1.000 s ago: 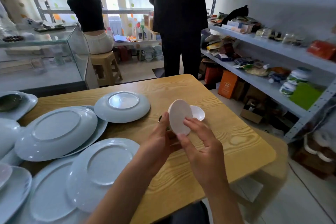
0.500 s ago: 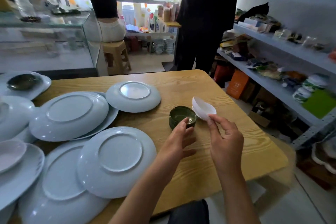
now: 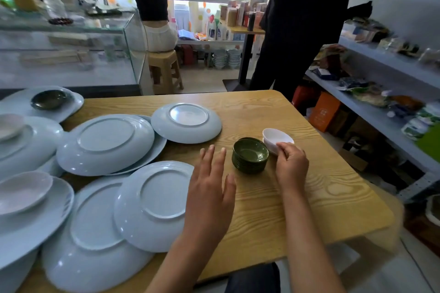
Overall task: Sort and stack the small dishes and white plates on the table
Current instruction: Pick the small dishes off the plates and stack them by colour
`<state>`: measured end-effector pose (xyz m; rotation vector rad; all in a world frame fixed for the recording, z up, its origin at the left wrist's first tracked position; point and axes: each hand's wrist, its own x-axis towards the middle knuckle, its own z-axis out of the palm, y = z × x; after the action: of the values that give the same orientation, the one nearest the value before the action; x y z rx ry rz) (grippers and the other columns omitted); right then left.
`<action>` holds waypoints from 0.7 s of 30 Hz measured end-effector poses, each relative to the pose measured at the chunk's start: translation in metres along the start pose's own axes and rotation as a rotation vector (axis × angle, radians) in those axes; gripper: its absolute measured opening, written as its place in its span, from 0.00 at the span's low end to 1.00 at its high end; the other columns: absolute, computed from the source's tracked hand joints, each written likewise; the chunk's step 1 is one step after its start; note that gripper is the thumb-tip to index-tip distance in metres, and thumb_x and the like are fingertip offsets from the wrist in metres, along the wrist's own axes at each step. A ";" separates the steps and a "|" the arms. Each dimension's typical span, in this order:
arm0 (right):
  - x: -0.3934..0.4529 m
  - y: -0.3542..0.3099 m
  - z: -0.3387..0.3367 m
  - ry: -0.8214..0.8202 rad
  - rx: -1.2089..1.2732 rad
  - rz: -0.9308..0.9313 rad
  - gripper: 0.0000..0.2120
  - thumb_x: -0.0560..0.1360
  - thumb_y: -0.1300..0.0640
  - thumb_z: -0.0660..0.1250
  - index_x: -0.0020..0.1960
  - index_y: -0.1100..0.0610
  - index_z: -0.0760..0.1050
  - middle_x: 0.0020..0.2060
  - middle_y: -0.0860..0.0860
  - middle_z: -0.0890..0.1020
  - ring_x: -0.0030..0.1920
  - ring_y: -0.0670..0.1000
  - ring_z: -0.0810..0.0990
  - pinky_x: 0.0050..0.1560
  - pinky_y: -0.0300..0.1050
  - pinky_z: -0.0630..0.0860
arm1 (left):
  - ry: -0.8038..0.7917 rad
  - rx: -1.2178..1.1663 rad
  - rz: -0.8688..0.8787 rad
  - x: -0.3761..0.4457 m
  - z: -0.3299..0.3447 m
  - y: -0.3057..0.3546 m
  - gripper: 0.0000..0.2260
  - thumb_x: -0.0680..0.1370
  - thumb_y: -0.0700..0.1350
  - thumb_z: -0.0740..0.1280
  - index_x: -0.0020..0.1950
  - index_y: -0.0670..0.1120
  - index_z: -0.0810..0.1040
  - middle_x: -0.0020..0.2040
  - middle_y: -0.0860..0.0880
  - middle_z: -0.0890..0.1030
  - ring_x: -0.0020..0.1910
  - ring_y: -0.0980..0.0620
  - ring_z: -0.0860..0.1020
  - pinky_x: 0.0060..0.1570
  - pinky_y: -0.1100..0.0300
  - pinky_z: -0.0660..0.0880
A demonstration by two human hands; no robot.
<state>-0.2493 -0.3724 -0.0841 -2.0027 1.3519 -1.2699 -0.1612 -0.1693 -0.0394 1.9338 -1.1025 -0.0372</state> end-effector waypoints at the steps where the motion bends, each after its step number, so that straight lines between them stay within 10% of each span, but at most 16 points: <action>1: -0.001 0.002 0.002 -0.014 -0.011 -0.012 0.10 0.75 0.67 0.67 0.53 0.62 0.82 0.50 0.57 0.83 0.54 0.56 0.79 0.58 0.45 0.72 | 0.003 0.067 0.028 0.000 -0.003 -0.003 0.24 0.80 0.52 0.55 0.77 0.53 0.59 0.78 0.54 0.56 0.77 0.59 0.48 0.73 0.60 0.50; 11: -0.025 -0.007 -0.010 0.081 0.012 -0.015 0.18 0.73 0.72 0.63 0.59 0.61 0.80 0.56 0.57 0.82 0.59 0.57 0.77 0.62 0.53 0.74 | 0.045 0.071 -0.030 -0.004 -0.044 -0.016 0.25 0.80 0.49 0.60 0.77 0.54 0.60 0.79 0.55 0.53 0.77 0.58 0.43 0.74 0.57 0.49; 21: -0.129 -0.159 -0.005 0.059 0.446 -0.003 0.17 0.75 0.67 0.65 0.58 0.51 0.79 0.55 0.45 0.79 0.58 0.42 0.76 0.58 0.33 0.71 | 0.158 0.011 -0.212 -0.036 -0.123 -0.049 0.25 0.79 0.49 0.63 0.75 0.57 0.62 0.77 0.58 0.58 0.75 0.60 0.55 0.71 0.63 0.54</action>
<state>-0.1876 -0.1864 -0.0234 -1.6688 0.9788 -1.4874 -0.0986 -0.0508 -0.0121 2.0192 -0.7938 0.0056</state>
